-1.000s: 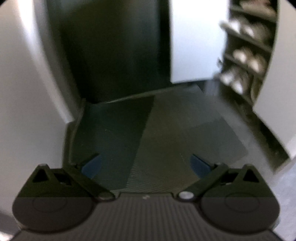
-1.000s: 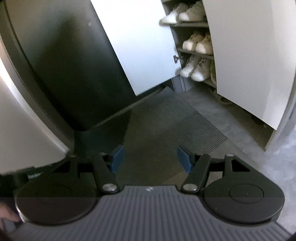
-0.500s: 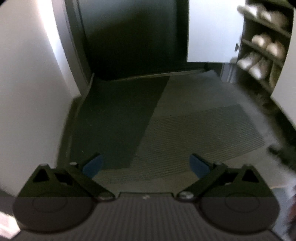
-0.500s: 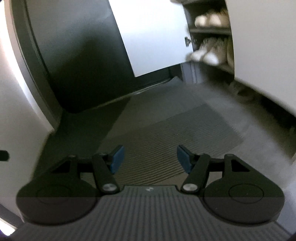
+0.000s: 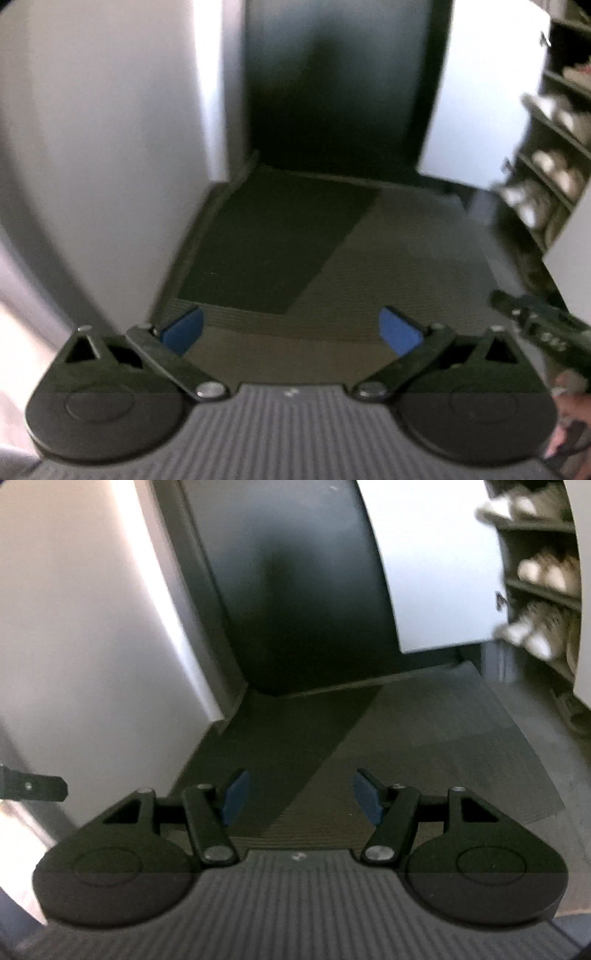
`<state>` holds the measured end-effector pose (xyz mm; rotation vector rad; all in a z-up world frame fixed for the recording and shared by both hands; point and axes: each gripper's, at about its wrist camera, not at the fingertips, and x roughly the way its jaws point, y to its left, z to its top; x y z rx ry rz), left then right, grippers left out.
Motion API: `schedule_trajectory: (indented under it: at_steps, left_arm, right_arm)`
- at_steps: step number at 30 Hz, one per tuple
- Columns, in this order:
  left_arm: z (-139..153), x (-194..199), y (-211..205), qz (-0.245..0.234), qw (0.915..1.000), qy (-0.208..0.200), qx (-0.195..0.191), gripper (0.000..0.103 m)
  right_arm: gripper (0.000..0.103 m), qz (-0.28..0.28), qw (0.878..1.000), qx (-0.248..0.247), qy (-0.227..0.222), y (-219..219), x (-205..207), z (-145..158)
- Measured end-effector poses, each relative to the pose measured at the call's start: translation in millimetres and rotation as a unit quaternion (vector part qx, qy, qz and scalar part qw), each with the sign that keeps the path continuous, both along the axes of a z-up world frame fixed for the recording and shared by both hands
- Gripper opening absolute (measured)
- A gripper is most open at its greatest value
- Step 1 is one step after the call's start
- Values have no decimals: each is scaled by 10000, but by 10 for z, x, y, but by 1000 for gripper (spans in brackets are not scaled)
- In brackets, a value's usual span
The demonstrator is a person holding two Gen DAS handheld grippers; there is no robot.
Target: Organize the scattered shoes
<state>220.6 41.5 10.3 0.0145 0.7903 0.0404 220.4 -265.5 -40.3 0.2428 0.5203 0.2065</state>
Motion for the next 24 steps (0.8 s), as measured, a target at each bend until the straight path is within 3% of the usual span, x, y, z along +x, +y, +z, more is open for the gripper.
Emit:
schedule_trajectory:
  at_steps: [5, 12, 16, 19, 22, 23, 24]
  left_arm:
    - [149, -442, 174, 223, 9997, -20, -80, 103]
    - [293, -1025, 235, -251, 9995, -211, 28, 103]
    - [388, -1314, 262, -372, 9983, -433, -136, 103]
    - [423, -1482, 260, -458, 9973, -574, -84, 103]
    - [451, -1590, 261, -557, 9964, -644, -27, 103]
    - [465, -1620, 273, -612, 9960, -649, -24, 103]
    - [480, -1648, 290, -627, 9958, -663, -33, 103]
  right_arm:
    - [66, -92, 9996, 186, 177, 133, -444, 452]
    - [67, -77, 9997, 10, 222, 441, -1279, 911]
    - [76, -205, 9997, -12, 166, 446, -1712, 1097]
    - [77, -387, 9992, 25, -47, 446, -1909, 1193]
    - [93, -447, 9984, 188, -275, 525, -2145, 1140]
    - [103, -439, 9986, 230, -188, 575, -2209, 1071]
    - [103, -427, 9987, 269, -77, 625, -2266, 996]
